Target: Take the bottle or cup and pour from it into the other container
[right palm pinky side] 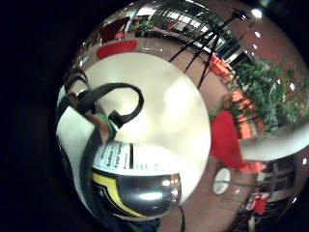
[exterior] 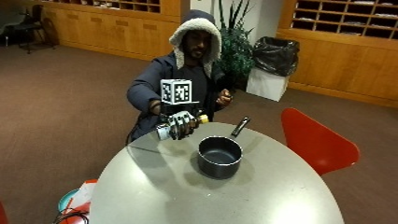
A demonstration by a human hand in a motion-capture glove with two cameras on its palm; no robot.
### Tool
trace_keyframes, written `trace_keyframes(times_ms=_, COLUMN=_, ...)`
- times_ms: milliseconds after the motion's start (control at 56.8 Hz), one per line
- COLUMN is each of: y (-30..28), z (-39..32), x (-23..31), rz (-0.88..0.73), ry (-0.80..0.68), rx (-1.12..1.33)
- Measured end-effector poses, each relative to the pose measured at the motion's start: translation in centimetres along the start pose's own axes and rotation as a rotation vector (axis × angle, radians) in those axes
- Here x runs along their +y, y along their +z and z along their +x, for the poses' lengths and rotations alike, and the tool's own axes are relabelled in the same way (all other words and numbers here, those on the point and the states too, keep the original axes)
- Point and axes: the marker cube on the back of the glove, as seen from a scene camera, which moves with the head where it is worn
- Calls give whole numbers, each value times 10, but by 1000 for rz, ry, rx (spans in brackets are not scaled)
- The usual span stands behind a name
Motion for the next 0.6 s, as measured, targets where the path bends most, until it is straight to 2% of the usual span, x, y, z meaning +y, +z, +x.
trace_keyframes(times_ms=281, y=6, z=-59, x=-25, rz=-84, ry=-134, rx=275)
trace_keyframes(times_ms=598, y=35, z=-104, x=-35, rz=-159, ry=-263, rx=724)
